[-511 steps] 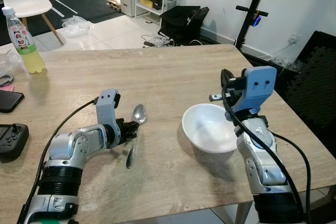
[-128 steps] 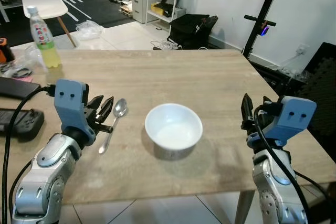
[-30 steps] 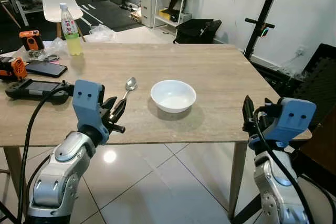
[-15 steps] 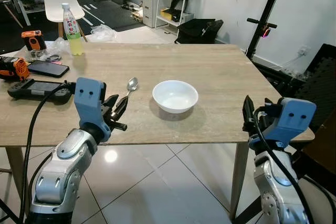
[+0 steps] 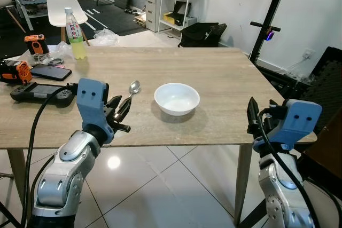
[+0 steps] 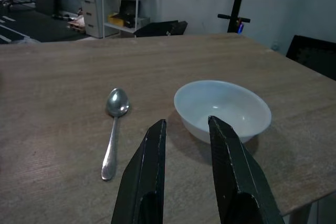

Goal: Setting the table

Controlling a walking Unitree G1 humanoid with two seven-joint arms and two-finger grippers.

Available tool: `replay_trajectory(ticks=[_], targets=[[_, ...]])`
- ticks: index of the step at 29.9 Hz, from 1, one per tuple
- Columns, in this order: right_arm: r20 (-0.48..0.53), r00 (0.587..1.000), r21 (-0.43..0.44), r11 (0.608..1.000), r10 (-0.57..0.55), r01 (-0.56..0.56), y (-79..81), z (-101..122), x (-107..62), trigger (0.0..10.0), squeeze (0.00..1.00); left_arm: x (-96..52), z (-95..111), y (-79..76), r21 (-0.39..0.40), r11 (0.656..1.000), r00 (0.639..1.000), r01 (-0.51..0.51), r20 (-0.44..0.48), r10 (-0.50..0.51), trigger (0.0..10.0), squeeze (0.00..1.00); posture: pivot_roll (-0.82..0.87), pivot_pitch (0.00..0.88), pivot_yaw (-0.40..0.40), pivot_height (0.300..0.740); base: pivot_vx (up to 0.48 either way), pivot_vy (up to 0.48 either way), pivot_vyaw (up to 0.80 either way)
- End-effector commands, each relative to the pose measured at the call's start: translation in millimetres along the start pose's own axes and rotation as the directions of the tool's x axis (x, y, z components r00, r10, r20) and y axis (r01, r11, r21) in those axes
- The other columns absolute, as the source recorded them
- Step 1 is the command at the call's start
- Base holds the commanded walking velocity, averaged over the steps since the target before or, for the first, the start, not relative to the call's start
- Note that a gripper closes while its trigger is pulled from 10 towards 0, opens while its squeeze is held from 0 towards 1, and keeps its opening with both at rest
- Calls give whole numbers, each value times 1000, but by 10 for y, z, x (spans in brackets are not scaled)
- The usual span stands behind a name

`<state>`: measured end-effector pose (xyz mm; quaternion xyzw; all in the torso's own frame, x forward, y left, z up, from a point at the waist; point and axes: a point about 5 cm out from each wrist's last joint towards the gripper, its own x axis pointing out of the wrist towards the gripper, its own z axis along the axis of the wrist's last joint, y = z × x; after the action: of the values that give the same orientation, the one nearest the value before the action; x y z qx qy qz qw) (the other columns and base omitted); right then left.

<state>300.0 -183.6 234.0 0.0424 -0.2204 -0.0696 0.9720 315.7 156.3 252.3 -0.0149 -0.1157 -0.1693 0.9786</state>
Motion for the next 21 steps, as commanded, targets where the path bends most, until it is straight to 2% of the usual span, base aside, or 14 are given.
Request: replay_trajectory(ticks=[1, 18, 21], targets=[[-8, 1000, -11, 1000, -4, 4, -21, -6, -8, 10000, 0, 2, -7, 0, -2, 1000, 1000, 3, -6, -3, 10000, 0, 56, 65, 14, 740, 0, 0, 0], [-9, 1000, -4, 1000, 11, -11, 16, -20, 13, 10000, 0, -1, 13, 1, 6, 1000, 1000, 0, -1, 0, 10000, 0, 63, 56, 17, 740, 0, 0, 0], [-14, 1000, -8, 1000, 5, -6, -7, -25, 6, 10000, 0, -4, -3, -18, 1, 1000, 1000, 7, -3, -7, 10000, 0, 56, 58, -1, 740, 0, 0, 0]])
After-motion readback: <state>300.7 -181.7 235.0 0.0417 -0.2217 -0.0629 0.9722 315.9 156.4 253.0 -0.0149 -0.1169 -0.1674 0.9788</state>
